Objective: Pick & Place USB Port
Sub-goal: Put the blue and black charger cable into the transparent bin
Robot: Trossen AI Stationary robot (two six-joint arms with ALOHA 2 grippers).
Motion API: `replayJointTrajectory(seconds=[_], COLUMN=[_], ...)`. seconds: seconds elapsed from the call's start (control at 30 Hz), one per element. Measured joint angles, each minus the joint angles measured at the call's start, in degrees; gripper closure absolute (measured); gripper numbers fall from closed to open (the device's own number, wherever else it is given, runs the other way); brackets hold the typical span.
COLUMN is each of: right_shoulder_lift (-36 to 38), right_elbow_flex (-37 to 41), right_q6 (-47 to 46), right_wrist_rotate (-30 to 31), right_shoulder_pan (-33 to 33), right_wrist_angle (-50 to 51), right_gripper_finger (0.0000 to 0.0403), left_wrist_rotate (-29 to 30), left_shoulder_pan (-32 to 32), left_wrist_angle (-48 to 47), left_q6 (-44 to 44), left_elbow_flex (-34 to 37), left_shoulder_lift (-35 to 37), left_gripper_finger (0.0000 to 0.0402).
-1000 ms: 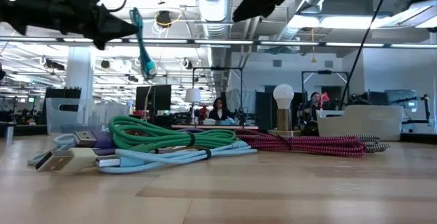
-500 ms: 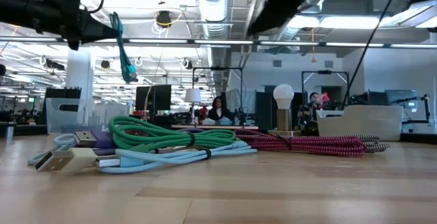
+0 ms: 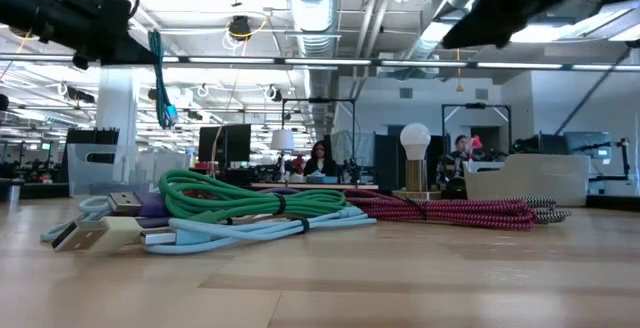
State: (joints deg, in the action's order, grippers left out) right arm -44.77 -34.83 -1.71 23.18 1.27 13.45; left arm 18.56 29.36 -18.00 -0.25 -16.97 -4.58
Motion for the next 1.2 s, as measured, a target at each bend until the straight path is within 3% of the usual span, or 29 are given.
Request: replayJointTrajectory(seconds=[0.23, 0.47, 0.8, 1.2], right_shoulder_lift=[15.1, 23.1, 24.9, 24.9], right_elbow_flex=[9.9, 17.1, 19.4, 19.4], right_q6=[-4.6, -10.2, -10.4, -10.4], right_wrist_rotate=[7.3, 8.7, 8.7, 8.7], right_shoulder_pan=[4.7, 6.7, 7.1, 7.1], right_wrist_angle=[0.6, 1.1, 1.0, 1.0], right_gripper_finger=[0.0287, 0.0287, 0.0287, 0.0287], left_wrist_rotate=[11.2, 12.7, 15.1, 16.6], left_shoulder_pan=[0.0, 0.0, 0.0, 0.0], left_wrist_angle=[-1.7, -3.1, -3.5, -3.4], left_q6=[-3.1, -11.1, -18.1, -22.7], left_elbow_flex=[0.0, 0.0, 0.0, 0.0], left_shoulder_lift=[-0.4, -7.1, -21.0, -25.5], left_gripper_finger=[0.0395, 0.0395, 0.0395, 0.0377])
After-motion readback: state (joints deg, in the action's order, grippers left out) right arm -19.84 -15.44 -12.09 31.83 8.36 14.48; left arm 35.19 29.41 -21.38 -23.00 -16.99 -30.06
